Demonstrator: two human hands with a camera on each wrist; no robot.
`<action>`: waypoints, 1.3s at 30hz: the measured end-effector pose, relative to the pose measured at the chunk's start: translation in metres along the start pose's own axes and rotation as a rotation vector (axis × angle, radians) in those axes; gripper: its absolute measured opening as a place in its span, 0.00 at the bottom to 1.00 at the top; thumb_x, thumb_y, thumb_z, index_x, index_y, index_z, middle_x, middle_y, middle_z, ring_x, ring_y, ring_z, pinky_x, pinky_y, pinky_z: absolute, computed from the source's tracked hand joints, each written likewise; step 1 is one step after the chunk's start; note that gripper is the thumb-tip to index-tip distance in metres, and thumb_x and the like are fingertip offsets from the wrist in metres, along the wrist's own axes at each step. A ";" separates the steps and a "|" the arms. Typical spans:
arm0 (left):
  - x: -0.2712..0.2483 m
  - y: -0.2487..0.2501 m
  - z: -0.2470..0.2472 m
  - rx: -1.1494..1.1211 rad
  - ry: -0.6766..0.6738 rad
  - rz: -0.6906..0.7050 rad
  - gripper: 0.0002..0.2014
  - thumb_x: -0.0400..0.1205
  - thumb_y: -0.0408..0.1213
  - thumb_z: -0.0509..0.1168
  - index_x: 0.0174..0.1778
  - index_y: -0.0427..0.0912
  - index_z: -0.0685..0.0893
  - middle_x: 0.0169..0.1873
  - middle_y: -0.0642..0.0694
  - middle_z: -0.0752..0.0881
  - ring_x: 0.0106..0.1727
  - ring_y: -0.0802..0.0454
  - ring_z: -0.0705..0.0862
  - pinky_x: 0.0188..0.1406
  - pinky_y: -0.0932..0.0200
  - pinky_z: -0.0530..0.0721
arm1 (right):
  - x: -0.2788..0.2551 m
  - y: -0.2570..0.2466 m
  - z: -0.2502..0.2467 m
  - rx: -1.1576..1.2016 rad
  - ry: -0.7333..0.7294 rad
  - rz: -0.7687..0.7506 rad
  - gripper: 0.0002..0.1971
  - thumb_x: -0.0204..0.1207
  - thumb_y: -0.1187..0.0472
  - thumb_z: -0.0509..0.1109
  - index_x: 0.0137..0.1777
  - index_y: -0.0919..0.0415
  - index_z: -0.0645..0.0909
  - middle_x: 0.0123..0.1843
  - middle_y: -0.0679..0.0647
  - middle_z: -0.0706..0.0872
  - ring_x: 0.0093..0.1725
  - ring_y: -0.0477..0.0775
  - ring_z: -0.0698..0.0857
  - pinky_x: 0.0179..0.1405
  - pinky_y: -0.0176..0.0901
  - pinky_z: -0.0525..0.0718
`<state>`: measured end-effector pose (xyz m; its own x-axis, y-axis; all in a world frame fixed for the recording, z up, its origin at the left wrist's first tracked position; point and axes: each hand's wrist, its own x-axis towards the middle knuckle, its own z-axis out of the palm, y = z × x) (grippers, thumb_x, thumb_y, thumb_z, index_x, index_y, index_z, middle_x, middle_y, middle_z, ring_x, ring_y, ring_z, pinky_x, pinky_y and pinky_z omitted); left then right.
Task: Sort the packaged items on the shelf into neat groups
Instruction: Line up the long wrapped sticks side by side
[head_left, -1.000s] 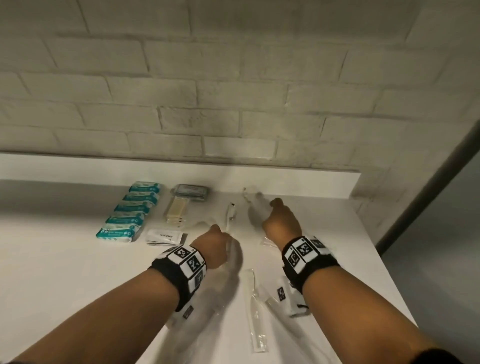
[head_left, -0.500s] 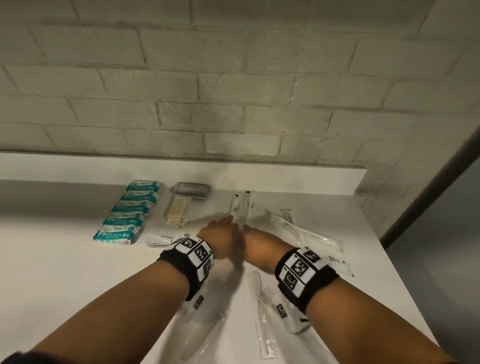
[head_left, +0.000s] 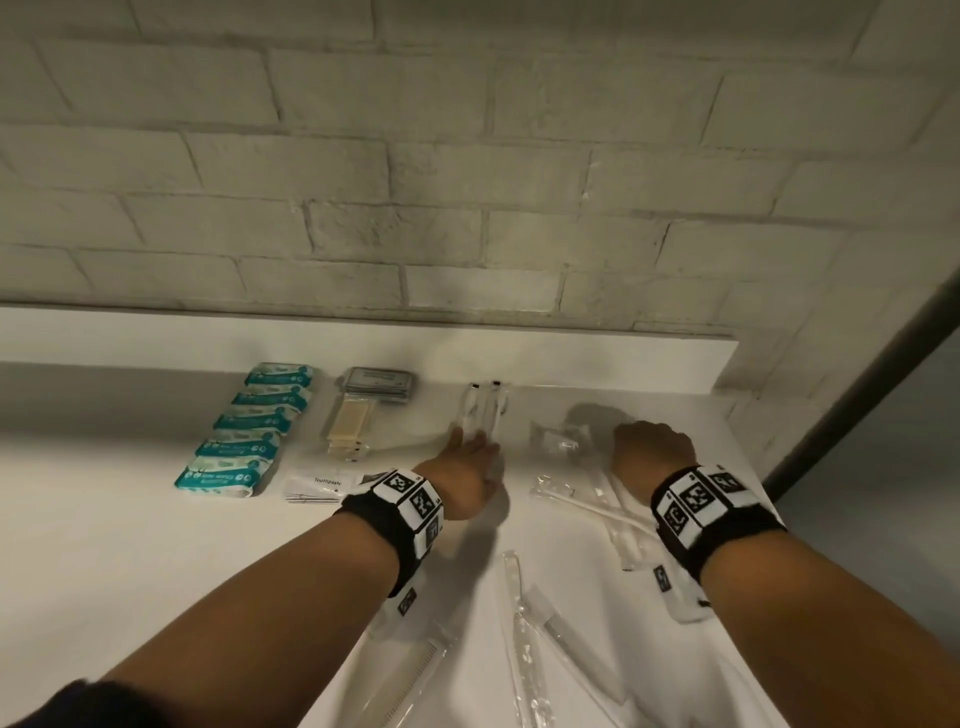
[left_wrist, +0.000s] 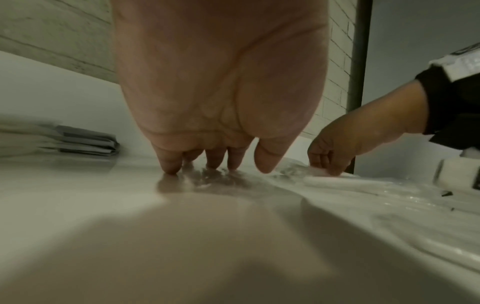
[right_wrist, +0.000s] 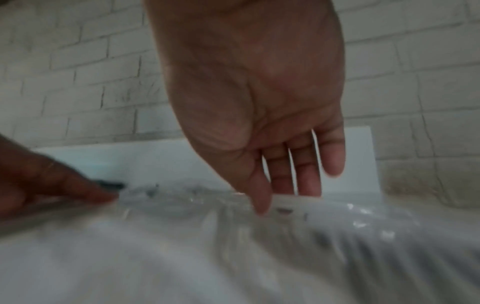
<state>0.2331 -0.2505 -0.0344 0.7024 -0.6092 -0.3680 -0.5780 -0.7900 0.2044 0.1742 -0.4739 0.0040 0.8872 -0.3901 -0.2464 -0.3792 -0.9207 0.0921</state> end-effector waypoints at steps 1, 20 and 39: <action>0.002 0.001 -0.001 0.023 0.004 -0.002 0.33 0.79 0.49 0.45 0.78 0.32 0.62 0.78 0.30 0.63 0.82 0.30 0.56 0.81 0.37 0.51 | 0.005 -0.003 -0.007 0.069 -0.008 0.001 0.16 0.80 0.61 0.57 0.64 0.60 0.81 0.64 0.58 0.84 0.63 0.61 0.82 0.59 0.49 0.78; -0.001 0.010 -0.014 0.240 0.030 0.097 0.31 0.84 0.43 0.32 0.81 0.32 0.60 0.80 0.34 0.62 0.82 0.35 0.56 0.81 0.40 0.48 | 0.021 -0.093 0.005 0.298 -0.036 -0.295 0.20 0.80 0.64 0.63 0.72 0.60 0.77 0.73 0.58 0.79 0.73 0.58 0.76 0.72 0.44 0.73; 0.013 0.012 -0.003 0.074 0.053 0.085 0.30 0.84 0.45 0.48 0.83 0.40 0.57 0.83 0.39 0.57 0.84 0.37 0.52 0.83 0.41 0.44 | -0.015 -0.018 -0.017 0.018 -0.070 -0.393 0.15 0.73 0.66 0.62 0.59 0.60 0.81 0.59 0.59 0.85 0.56 0.61 0.83 0.45 0.42 0.75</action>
<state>0.2362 -0.2681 -0.0337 0.6690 -0.6783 -0.3037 -0.6645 -0.7290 0.1645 0.1719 -0.4514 0.0222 0.9456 -0.0060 -0.3253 -0.0197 -0.9991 -0.0388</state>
